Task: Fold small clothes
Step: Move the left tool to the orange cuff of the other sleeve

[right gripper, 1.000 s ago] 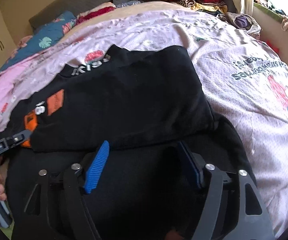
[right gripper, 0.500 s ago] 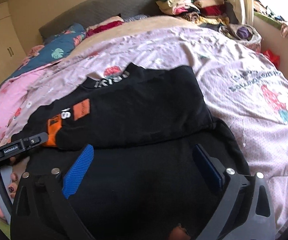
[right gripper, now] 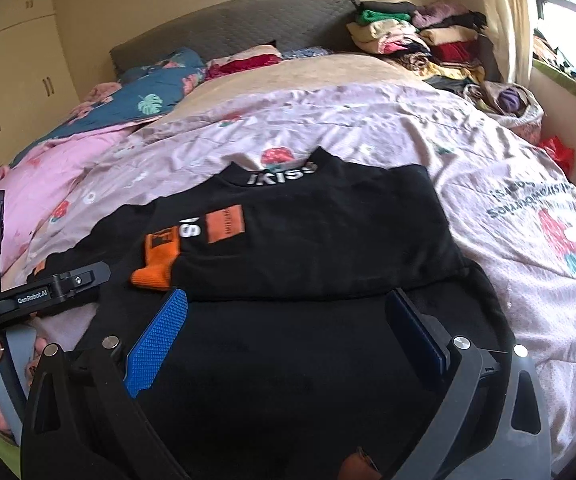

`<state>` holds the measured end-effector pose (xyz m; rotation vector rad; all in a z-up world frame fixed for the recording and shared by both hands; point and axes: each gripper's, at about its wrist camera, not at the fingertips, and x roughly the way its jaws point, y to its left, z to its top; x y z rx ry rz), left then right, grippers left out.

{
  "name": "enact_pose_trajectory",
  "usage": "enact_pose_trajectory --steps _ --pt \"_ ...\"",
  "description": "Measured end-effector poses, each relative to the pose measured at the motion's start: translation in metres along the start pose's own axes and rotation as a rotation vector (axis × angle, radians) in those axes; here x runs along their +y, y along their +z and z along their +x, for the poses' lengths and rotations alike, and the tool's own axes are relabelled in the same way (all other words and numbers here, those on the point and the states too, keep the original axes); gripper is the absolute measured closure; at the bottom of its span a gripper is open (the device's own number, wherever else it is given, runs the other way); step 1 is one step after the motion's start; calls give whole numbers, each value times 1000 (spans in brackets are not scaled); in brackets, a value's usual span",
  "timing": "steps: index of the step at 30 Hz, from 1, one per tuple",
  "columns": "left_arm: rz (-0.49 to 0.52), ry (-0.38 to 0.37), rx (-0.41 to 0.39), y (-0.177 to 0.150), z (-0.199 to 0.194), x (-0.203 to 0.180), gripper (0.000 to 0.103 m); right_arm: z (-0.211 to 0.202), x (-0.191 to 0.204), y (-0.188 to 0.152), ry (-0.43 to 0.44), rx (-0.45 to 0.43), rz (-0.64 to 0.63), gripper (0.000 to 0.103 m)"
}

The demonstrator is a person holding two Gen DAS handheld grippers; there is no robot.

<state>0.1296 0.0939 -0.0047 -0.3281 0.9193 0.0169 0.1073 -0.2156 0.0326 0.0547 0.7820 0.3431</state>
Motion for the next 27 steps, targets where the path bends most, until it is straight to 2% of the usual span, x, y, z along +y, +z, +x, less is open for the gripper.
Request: enact_pose_trajectory --steps 5,16,27 --pt "-24 40 -26 -4 -12 21 10 0 23 0 25 -1 -37 5" --pt "-58 129 -25 -22 -29 71 10 3 87 1 86 3 -153 5" --pt "-141 199 -52 -33 -48 123 10 18 144 -6 133 36 -257 5"
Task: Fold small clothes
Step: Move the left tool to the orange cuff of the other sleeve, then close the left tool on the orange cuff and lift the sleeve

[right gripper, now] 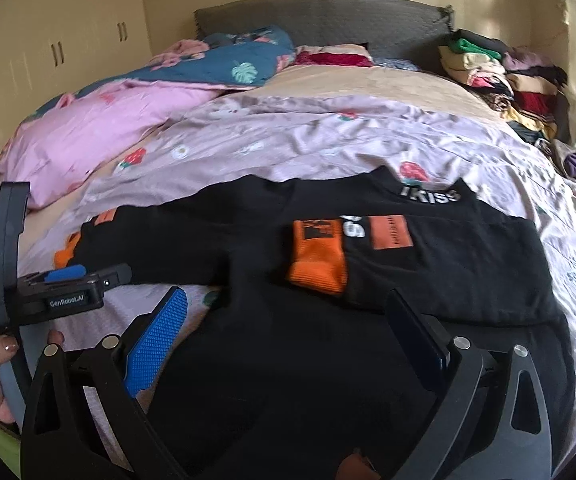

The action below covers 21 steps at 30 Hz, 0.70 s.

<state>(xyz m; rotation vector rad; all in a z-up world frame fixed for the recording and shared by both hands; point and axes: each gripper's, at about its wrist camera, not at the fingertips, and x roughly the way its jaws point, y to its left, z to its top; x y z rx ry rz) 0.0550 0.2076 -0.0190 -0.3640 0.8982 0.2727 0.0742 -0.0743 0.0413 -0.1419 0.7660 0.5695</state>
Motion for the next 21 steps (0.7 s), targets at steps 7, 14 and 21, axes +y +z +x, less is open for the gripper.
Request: enact_pose_trajectory --steps 7,14,21 --pt "-45 36 -9 -2 -4 28 10 8 25 0 28 15 -49 5" --pt "-76 72 -4 -5 -5 52 10 13 39 -3 42 28 -82 5" --pt "-165 126 -3 -5 2 88 10 12 45 -7 47 33 -103 5"
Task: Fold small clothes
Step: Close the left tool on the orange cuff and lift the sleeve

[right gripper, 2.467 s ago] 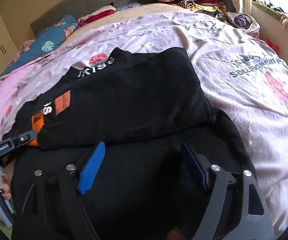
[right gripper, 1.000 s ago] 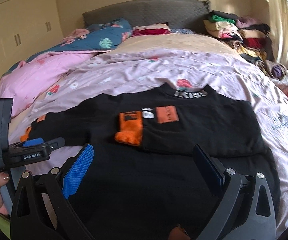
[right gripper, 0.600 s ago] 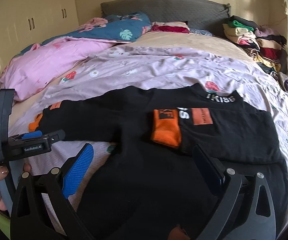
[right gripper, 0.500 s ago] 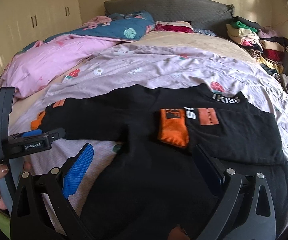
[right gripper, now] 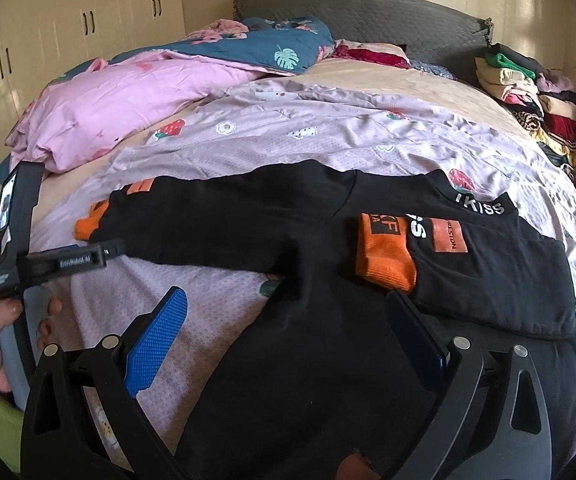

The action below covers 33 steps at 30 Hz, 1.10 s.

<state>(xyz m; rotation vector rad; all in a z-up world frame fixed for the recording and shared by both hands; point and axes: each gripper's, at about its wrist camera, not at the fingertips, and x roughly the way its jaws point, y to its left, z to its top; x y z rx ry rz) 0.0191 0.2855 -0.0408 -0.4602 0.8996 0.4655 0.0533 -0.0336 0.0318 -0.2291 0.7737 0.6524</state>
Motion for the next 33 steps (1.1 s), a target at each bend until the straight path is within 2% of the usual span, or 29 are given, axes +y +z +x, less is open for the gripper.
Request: enact_pose_trajectory --steps 7,8,10,11,12,13,16,17,23,33 --pt "-127 -6 -73 13 8 22 10 -4 -15 -3 -16 -8 37 5" --pt "-139 -7 -80 15 9 23 16 -5 -18 -3 -19 -9 45 5" --pt "-175 -11 -103 22 10 26 36 -7 -26 -5 -27 -13 64 5" --pt "-193 -6 -113 24 10 27 51 -8 -29 -5 -29 -15 74 5" --pt "-216 -8 -118 27 10 31 60 -9 -33 -6 -30 -17 83 5" --pt "-232 -21 -119 29 10 34 64 -10 -36 -7 -31 -21 93 5" --pt "-236 -38 -146 35 2 35 89 -13 -45 -10 -38 -28 113 5" --pt "-233 -45 -163 37 -3 34 94 -14 -48 -11 -38 -29 122 5" --pt "-205 -114 -224 47 -33 17 96 -21 -65 -17 -40 -43 179 5" --pt "-78 -250 -310 65 -81 -56 97 -40 -98 -29 -44 -95 277 5"
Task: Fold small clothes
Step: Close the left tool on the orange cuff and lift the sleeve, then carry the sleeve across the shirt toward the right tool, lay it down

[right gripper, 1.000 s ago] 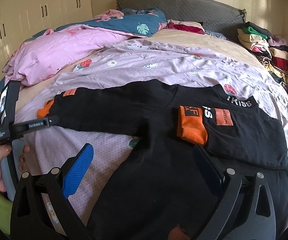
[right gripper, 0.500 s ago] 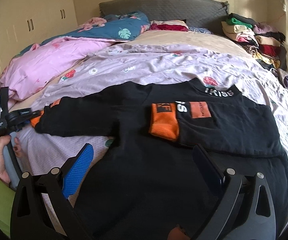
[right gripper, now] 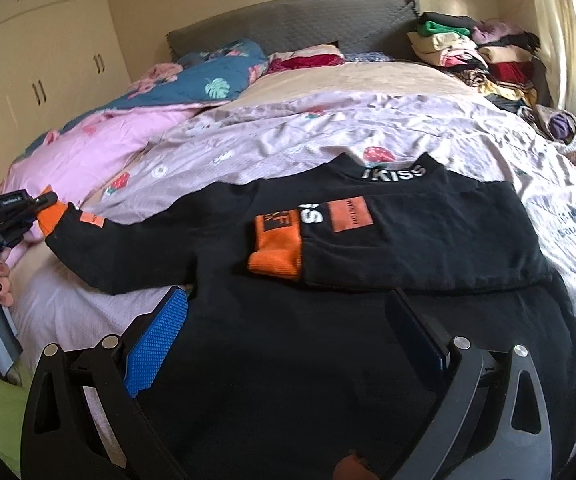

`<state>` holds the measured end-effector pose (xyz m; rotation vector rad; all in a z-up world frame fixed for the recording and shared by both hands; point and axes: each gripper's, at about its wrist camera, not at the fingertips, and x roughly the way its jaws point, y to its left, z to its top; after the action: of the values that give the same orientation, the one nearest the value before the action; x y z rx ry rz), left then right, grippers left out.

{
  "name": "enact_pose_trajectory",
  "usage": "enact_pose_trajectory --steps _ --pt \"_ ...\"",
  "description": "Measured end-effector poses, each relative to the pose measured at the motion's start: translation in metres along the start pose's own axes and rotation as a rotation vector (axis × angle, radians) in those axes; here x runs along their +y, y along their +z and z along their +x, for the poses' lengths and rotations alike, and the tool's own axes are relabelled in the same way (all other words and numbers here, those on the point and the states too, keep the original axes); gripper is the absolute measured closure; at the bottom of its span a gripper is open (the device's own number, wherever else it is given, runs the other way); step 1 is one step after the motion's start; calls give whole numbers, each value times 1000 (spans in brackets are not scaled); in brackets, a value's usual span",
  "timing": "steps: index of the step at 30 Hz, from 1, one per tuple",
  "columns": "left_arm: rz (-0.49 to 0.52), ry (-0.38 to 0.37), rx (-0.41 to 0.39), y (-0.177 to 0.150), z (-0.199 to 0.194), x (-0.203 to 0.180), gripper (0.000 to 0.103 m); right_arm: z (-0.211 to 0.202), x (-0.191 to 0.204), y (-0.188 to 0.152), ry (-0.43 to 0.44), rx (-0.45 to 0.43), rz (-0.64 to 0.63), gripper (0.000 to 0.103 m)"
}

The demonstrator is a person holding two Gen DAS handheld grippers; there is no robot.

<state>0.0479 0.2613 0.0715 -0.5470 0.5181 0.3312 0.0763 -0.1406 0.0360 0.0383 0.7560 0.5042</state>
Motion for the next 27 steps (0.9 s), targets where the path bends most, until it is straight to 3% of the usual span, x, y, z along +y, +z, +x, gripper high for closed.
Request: enact_pose_trajectory --steps 12,27 --pt "106 -123 -31 8 -3 -99 97 -23 -54 -4 -15 -43 122 5" --pt "222 -267 -19 -9 -6 -206 98 -44 -109 -11 -3 -90 255 5"
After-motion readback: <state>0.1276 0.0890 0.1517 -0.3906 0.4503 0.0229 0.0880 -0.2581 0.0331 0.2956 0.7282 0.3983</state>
